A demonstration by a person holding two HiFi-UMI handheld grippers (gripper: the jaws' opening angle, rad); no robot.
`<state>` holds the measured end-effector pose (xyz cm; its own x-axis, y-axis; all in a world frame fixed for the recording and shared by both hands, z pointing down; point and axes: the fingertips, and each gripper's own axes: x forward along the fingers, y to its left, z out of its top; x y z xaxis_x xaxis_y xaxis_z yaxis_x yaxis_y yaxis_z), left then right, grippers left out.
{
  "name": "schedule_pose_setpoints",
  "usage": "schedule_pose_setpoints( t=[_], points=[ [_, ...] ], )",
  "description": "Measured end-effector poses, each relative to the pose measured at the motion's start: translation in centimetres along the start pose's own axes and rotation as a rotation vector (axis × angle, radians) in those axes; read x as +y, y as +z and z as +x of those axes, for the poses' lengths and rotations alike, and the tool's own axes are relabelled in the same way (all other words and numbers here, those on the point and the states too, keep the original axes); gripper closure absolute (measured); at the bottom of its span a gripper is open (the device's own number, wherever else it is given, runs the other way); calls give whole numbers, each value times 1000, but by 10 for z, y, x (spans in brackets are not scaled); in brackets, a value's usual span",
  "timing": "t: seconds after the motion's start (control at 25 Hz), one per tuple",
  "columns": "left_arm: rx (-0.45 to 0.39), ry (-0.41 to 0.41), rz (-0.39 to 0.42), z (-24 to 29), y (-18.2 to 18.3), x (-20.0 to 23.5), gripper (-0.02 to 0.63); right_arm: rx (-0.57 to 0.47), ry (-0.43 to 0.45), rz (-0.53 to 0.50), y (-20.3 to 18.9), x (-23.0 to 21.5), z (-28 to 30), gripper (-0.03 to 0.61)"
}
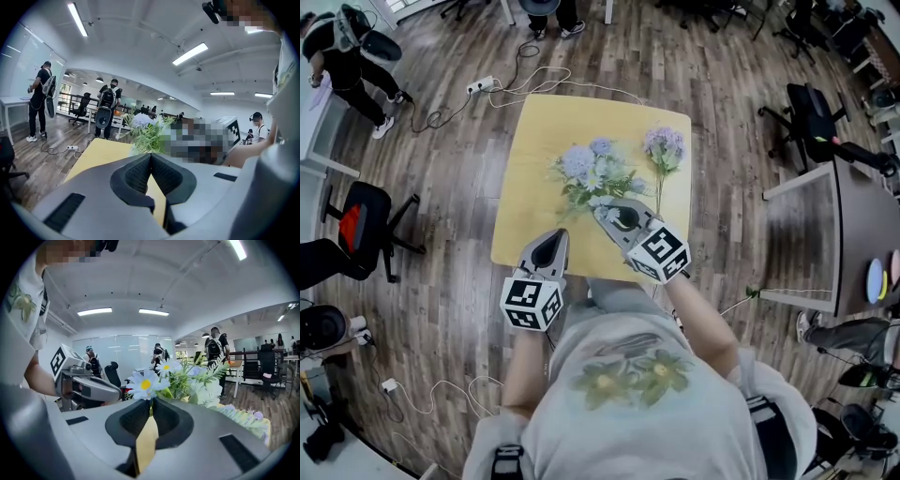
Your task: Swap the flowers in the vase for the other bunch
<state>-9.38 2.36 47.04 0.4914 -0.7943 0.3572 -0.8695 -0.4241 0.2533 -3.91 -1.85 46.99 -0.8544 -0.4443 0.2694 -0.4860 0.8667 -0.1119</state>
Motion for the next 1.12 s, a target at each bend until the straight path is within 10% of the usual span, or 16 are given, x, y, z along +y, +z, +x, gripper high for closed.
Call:
schedule_pose_setpoints(
  t=[0.72, 0.92, 1.12],
  points=[
    [25, 11, 99, 24, -20, 60, 593, 35, 155, -31, -2, 3, 12, 528],
    [77, -46, 147, 58, -30, 67, 357, 35, 164, -9, 0, -3, 17, 528],
    [92, -149, 259, 86, -43, 71, 267, 35, 188, 7, -3, -6, 20, 528]
  ],
)
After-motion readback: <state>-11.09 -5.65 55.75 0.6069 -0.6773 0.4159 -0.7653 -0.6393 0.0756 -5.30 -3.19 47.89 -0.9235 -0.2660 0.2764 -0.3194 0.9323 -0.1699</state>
